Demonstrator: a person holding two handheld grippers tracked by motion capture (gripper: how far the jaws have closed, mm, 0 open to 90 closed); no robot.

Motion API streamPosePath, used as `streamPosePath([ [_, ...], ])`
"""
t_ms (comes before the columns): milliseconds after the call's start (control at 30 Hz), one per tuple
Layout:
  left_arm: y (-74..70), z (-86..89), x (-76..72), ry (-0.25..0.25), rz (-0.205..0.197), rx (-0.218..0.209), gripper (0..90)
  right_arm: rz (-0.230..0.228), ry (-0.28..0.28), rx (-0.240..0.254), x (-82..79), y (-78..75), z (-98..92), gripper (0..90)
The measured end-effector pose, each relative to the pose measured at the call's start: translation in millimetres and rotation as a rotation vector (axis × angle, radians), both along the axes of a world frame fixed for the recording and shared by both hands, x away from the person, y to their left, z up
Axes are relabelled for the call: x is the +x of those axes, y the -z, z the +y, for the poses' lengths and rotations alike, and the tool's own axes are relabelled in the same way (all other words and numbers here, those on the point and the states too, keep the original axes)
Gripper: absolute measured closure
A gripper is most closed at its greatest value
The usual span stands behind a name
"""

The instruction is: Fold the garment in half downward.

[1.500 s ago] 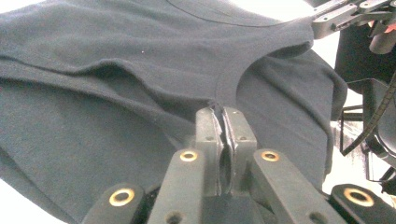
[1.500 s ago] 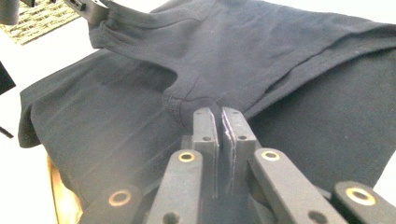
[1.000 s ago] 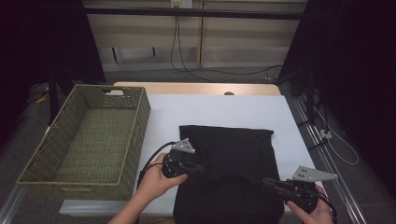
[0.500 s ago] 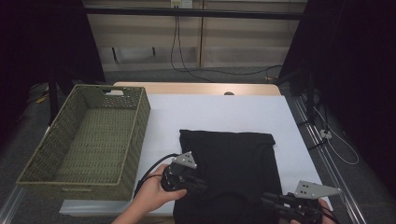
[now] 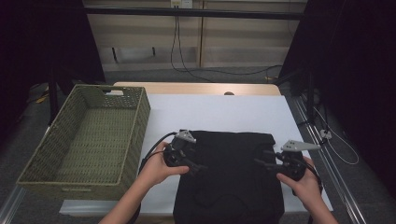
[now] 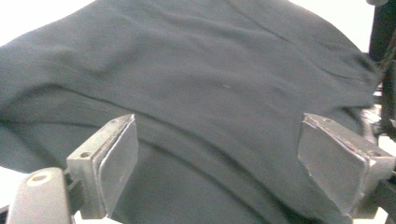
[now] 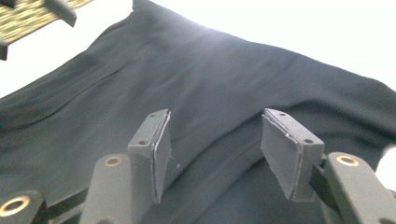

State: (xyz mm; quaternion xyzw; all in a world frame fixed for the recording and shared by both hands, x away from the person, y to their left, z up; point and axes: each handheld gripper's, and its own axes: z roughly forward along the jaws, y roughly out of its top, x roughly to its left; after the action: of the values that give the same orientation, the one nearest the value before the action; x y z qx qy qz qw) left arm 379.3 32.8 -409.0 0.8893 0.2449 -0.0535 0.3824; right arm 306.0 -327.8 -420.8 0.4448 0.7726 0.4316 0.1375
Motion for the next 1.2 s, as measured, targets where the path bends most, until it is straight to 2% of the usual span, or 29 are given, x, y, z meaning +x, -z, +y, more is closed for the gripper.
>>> streamPosePath([
  [133, 2.7, -1.3, 15.6, -0.025, -0.008, 0.01, 12.4, 0.004, 0.058, -0.009, 28.9, 3.7, -7.7, 42.5],
  [200, 2.2, -2.0, 22.0, -0.034, -0.025, 0.017, 12.3, 0.001, 0.079, -0.019, 42.1, 4.6, -11.1, 42.5],
  [367, -1.8, -2.8, 37.8, -0.068, -0.047, 0.034, 12.2, 0.001, 0.142, -0.079, 72.7, 8.0, -21.0, 42.5],
  [433, -3.1, -3.0, 44.9, -0.081, -0.061, 0.042, 12.2, 0.006, 0.157, -0.074, 84.6, 9.9, -25.6, 42.4],
  [600, -4.4, -2.9, 62.5, -0.114, -0.073, 0.044, 11.7, 0.034, 0.188, -0.095, 101.6, 20.2, -31.8, 42.8],
  [667, -3.3, -2.0, 69.4, -0.141, -0.081, 0.054, 11.7, 0.07, 0.19, -0.099, 105.1, 26.9, -32.8, 42.9],
  [733, -1.2, -1.2, 76.0, -0.154, -0.079, 0.06, 11.9, 0.12, 0.176, -0.124, 106.3, 33.0, -32.1, 44.9],
  [767, 0.6, -0.8, 79.5, -0.166, -0.081, 0.061, 12.2, 0.123, 0.175, -0.136, 106.1, 34.7, -31.6, 45.9],
  [833, 4.3, 1.3, 86.8, -0.193, -0.078, 0.071, 12.3, 0.101, 0.178, -0.142, 103.1, 36.0, -31.6, 50.2],
  [933, 9.4, 5.8, 97.4, -0.221, -0.091, 0.09, 13.0, 0.101, 0.167, -0.155, 100.0, 35.7, -31.9, 62.2],
  [967, 11.4, 7.1, 100.9, -0.243, -0.095, 0.09, 13.0, 0.107, 0.162, -0.156, 99.4, 35.1, -32.0, 65.6],
  [1033, 14.0, 9.5, 105.6, -0.267, -0.093, 0.085, 13.0, 0.126, 0.166, -0.14, 98.7, 34.5, -32.2, 70.1],
  [1100, 17.7, 11.7, 110.0, -0.291, -0.103, 0.103, 13.5, 0.125, 0.163, -0.137, 98.2, 34.8, -32.2, 72.8],
  [1200, 25.5, 15.5, 116.4, -0.31, -0.099, 0.093, 17.3, 0.127, 0.169, -0.107, 97.6, 36.6, -34.7, 77.8],
])
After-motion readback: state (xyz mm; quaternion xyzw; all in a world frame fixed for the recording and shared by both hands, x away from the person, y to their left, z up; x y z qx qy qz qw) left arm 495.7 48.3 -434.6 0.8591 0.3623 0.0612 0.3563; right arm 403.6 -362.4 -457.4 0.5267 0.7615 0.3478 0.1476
